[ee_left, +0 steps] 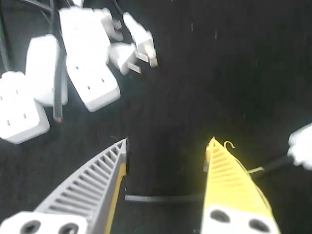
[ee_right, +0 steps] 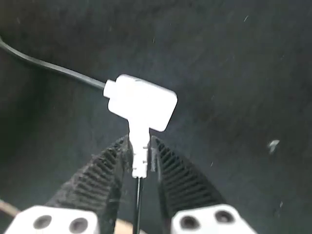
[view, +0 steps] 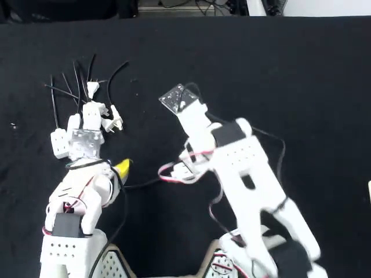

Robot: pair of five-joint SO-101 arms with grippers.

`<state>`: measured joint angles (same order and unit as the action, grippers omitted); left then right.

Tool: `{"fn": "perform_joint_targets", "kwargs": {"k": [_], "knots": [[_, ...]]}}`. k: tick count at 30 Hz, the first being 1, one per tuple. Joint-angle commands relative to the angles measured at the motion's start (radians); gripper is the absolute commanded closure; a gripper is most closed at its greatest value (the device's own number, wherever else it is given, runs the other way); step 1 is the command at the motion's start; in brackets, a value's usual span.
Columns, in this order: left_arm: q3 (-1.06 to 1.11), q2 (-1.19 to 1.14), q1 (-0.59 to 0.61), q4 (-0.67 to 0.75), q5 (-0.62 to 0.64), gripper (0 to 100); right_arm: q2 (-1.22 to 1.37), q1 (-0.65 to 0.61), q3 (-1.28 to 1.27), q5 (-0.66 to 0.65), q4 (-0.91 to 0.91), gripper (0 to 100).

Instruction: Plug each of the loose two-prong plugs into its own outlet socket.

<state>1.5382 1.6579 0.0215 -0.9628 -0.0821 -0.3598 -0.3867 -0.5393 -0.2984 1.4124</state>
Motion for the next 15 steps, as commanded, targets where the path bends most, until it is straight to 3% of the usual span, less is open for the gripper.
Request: {"fn": "perform_joint_targets", "kwargs": {"k": [1,9,15], "knots": [[-0.015,0.011,0.010,-0.066,-0.055,74,0.127,0.017,0.165,0.011,0.104,98.8],[-0.002,0.011,0.001,-0.078,-0.054,74,0.352,0.049,0.492,0.020,0.344,98.8],[-0.002,0.011,0.001,-0.078,-0.055,74,0.435,0.089,0.489,0.048,0.353,98.8]]}}
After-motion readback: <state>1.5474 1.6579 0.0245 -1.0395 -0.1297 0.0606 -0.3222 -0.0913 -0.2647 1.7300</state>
